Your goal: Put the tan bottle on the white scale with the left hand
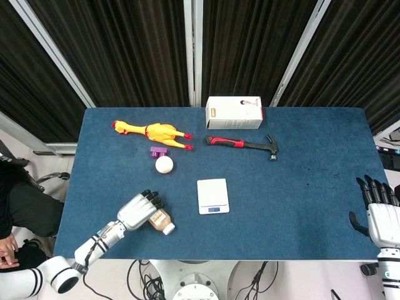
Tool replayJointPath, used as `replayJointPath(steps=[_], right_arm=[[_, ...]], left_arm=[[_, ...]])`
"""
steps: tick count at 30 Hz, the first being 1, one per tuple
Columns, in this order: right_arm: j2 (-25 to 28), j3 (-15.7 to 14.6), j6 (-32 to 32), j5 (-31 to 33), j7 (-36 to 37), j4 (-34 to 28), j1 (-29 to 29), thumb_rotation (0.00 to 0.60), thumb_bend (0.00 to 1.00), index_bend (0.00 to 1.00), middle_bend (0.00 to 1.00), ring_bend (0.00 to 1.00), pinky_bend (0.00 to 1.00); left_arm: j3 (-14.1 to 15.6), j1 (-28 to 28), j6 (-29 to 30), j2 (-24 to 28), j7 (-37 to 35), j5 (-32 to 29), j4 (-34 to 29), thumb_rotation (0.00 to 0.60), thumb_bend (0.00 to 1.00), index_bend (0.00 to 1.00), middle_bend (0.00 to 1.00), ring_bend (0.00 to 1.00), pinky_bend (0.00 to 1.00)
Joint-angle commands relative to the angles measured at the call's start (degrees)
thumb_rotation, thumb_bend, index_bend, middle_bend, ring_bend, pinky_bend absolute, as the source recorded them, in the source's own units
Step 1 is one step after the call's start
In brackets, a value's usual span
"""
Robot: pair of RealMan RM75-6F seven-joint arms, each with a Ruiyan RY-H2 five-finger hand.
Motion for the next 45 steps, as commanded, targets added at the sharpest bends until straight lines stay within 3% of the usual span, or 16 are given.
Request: replayJointPath(steps=[1, 9, 13, 27, 32, 45], right_arm=[[0.02, 0.02, -0.08, 0.16, 0.06, -0.02, -0.01, 0.600, 0.30, 0.00, 0.00, 0.00, 0.00], [0.09, 0.10, 0.12, 0.18, 0.29, -0.05, -0.08, 0.600, 0.31, 0.00, 0.00, 0.00, 0.00], [0.08, 0.16, 0.19, 0.13, 0.46, -0.02, -0.07, 0.600, 0.31, 0.00, 0.00, 0.00, 0.00], [0.36, 0.66, 1.18, 0.12, 2.86, 0.86, -0.53, 0.600, 0.31, 0.00, 0.00, 0.00, 0.00], [0.67, 0.91, 0.93, 0.82, 4.22, 1.33, -0.70, 0.600, 0.31, 0.00, 0.00, 0.00, 0.00], [0.99, 1.29, 3.31, -0.94, 7.73, 3.38, -1.50, 0.600, 0.31, 0.00, 0.00, 0.00, 0.00]], left_arm=[[0.84, -0.34, 1.88, -1.40, -2.16, 1.73, 2.22, 0.600, 0.25, 0.45, 0.46, 0.29, 0.36], [1.02, -0.81, 4.86, -2.55, -4.54, 2.73, 3.71, 0.600, 0.25, 0.54, 0.54, 0.36, 0.40], [0.33, -1.72, 3.49, -2.07, -4.29, 1.21, 1.69, 0.600, 0.25, 0.55, 0.55, 0.37, 0.39], [-6.27, -10.05, -2.13, -3.75, 2.46, -1.57, -3.88, 0.600, 0.26, 0.56, 0.57, 0.38, 0.39], [-7.81, -14.04, -4.46, -7.08, 3.28, -1.31, -0.99, 0.600, 0.26, 0.56, 0.57, 0.38, 0.39], [-12.14, -22.57, -9.06, -16.80, -2.16, -6.03, 13.67, 0.600, 0.26, 0.57, 0.57, 0.38, 0.39]])
